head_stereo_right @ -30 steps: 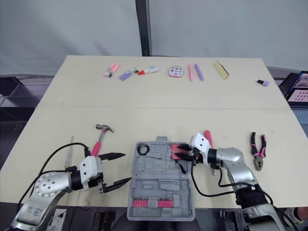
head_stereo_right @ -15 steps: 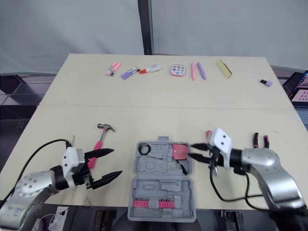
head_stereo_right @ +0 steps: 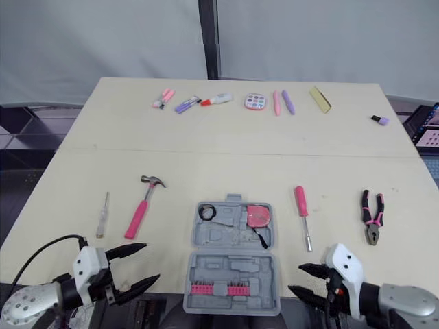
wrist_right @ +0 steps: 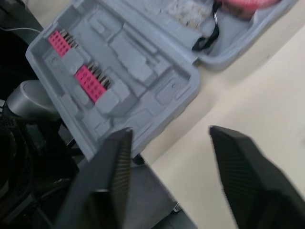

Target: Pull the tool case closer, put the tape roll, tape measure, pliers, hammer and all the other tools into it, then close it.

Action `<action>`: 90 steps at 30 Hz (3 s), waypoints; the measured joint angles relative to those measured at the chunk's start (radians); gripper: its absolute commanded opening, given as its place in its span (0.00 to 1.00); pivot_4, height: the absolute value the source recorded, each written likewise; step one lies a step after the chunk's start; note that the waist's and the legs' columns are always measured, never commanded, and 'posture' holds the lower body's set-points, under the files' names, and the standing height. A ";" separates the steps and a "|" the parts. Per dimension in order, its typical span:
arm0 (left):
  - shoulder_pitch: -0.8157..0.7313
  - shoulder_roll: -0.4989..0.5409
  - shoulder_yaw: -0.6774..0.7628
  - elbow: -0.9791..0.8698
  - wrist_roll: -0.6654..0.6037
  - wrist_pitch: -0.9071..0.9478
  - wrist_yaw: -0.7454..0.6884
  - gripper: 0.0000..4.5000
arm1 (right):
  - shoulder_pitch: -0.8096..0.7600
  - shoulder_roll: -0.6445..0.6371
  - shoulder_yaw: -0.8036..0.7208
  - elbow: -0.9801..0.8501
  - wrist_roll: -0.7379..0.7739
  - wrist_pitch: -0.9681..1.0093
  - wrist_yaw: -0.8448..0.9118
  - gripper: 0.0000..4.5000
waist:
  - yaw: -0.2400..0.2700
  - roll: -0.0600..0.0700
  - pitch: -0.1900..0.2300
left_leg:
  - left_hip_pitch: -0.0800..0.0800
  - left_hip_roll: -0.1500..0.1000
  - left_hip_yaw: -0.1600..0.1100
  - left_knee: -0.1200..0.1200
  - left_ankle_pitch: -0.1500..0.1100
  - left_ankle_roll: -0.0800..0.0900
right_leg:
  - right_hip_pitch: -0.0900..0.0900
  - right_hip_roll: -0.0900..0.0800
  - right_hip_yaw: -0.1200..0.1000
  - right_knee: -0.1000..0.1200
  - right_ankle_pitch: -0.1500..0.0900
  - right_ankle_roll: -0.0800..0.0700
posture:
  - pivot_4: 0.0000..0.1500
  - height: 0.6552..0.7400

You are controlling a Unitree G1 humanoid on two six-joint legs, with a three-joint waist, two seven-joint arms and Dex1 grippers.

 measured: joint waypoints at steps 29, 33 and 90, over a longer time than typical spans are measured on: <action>-0.375 0.029 -0.191 -0.041 -0.079 0.081 -0.125 1.00 | 0.046 0.228 -0.138 0.047 -0.028 -0.015 -0.276 0.99 | 0.000 0.004 0.000 | 0.001 0.000 0.000 0.000 0.000 0.000 | -0.001 0.001 0.001 0.008 0.000 0.000 | 1.00 0.69; -0.467 0.005 -0.218 -0.017 -0.079 0.125 -0.112 1.00 | -0.031 0.330 -0.213 0.061 -0.034 0.004 -0.447 0.99 | 0.000 0.006 -0.001 | 0.002 -0.002 0.000 0.000 0.000 0.000 | -0.002 0.000 0.002 0.010 0.000 0.000 | 1.00 0.69; -0.461 -0.019 -0.276 0.001 0.000 0.078 -0.042 1.00 | -0.574 0.278 -0.197 0.619 -0.149 0.139 -0.753 0.21 | -0.020 0.011 -0.001 | 0.002 -0.002 -0.001 0.001 0.000 0.000 | -0.004 0.001 0.004 0.018 0.000 0.000 | 1.00 0.69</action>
